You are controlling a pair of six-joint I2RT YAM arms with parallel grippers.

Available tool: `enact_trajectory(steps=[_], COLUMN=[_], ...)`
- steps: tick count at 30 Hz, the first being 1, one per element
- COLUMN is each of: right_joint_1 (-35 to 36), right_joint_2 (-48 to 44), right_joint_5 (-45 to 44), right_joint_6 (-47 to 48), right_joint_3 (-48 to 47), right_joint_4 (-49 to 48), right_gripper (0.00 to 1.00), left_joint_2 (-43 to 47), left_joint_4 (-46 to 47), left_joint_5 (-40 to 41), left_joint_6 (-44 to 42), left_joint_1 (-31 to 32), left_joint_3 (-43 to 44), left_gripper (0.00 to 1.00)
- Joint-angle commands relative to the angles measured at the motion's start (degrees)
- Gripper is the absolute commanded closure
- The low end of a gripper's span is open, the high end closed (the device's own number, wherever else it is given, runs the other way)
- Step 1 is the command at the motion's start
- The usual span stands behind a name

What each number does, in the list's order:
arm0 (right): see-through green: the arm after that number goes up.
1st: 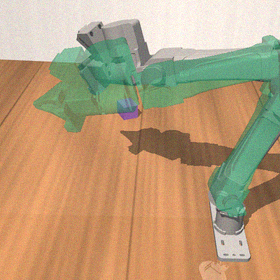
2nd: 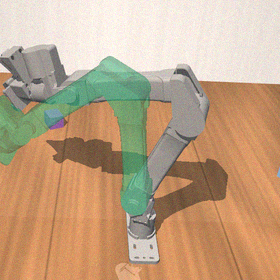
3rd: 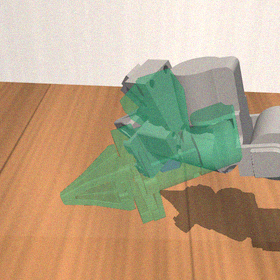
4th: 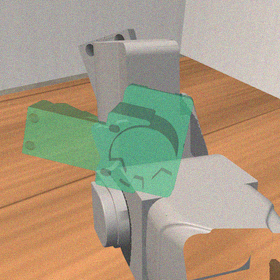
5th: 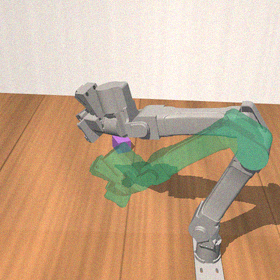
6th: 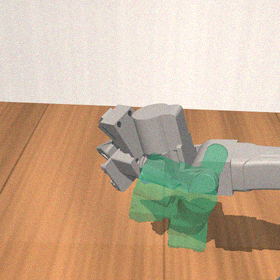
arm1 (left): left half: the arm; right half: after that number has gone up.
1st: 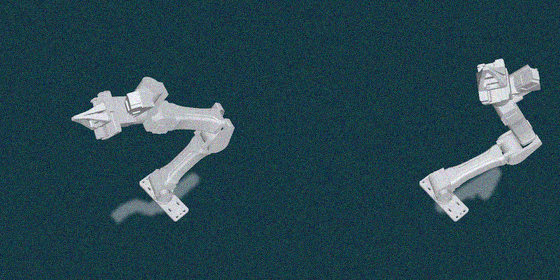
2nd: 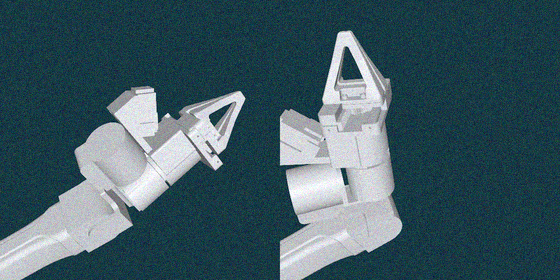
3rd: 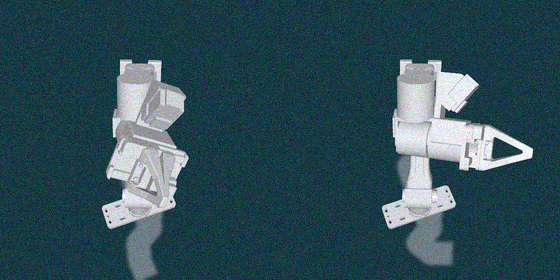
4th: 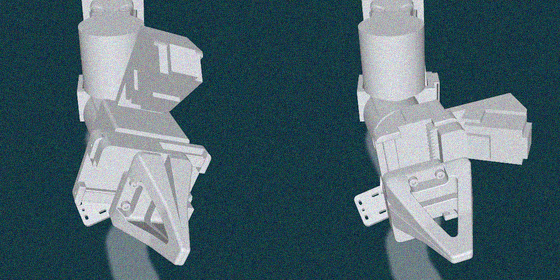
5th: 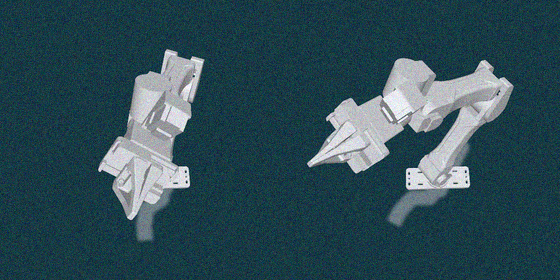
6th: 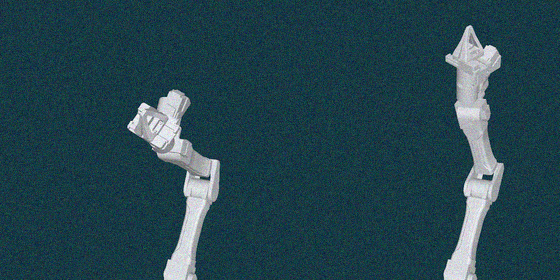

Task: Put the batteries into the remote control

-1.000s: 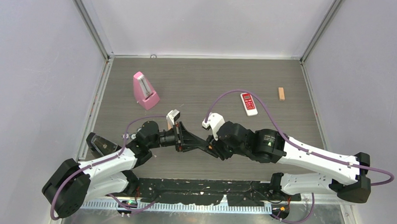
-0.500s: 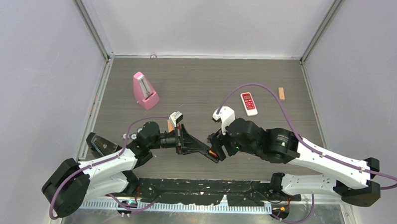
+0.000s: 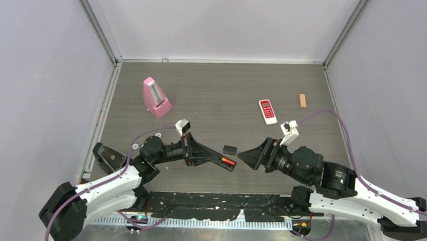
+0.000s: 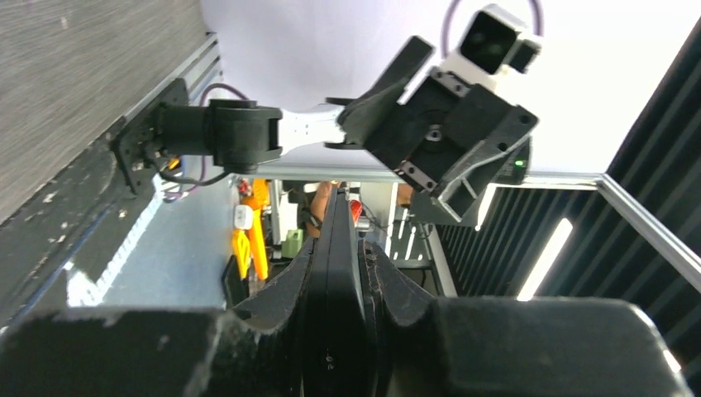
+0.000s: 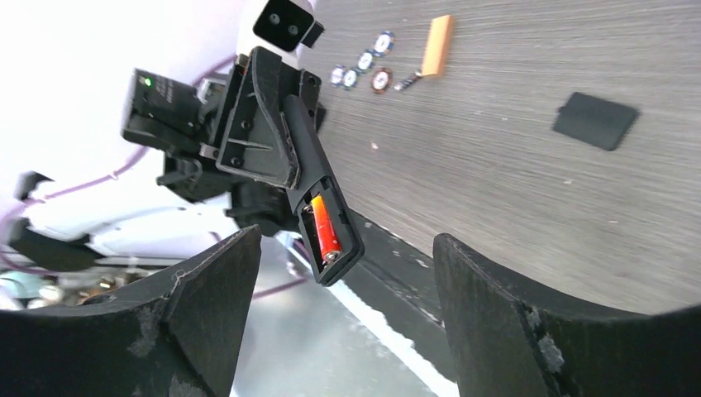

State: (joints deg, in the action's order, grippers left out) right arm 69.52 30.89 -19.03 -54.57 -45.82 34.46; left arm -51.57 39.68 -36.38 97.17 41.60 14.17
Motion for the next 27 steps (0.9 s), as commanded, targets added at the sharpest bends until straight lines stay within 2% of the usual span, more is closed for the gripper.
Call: enact_trajectory(steps=[1, 8, 12, 15, 20, 27], right_joint_1=[-0.1, -0.1, -0.1, -0.1, -0.1, -0.1], right_joint_2=[-1.2, 0.1, 0.7, 1.6, 1.9, 3.6], right_joint_5=[-1.1, 0.0, 0.3, 1.4, 2.9, 4.6], right_joint_6=[-11.3, -17.1, -18.0, -19.1, -21.6, -23.0], right_joint_3=[3.7, 6.7, 7.3, 6.8, 8.2, 9.2], right_joint_4=[-15.0, -21.7, -24.6, -24.7, -27.0, -28.8], right_gripper=[0.19, 0.21, 0.26, 0.33, 0.49, 0.54], left_joint_2=[3.7, 8.3, 9.8, 10.7, 11.2, 11.3], left_joint_4=[3.5, 1.7, 0.6, -0.2, -1.0, -1.1], left_joint_5=[3.6, 7.5, 8.1, 8.8, 9.7, 9.9], left_joint_6=[4.8, 7.4, 7.6, 7.8, 7.7, 7.8], left_joint_1=[0.2, 0.1, 0.1, 0.1, 0.2, 0.1], left_joint_3=[0.2, -0.3, -0.2, -0.2, 0.2, 0.5], left_gripper=[1.0, 1.0, 1.0, 1.0, 1.0, 1.0])
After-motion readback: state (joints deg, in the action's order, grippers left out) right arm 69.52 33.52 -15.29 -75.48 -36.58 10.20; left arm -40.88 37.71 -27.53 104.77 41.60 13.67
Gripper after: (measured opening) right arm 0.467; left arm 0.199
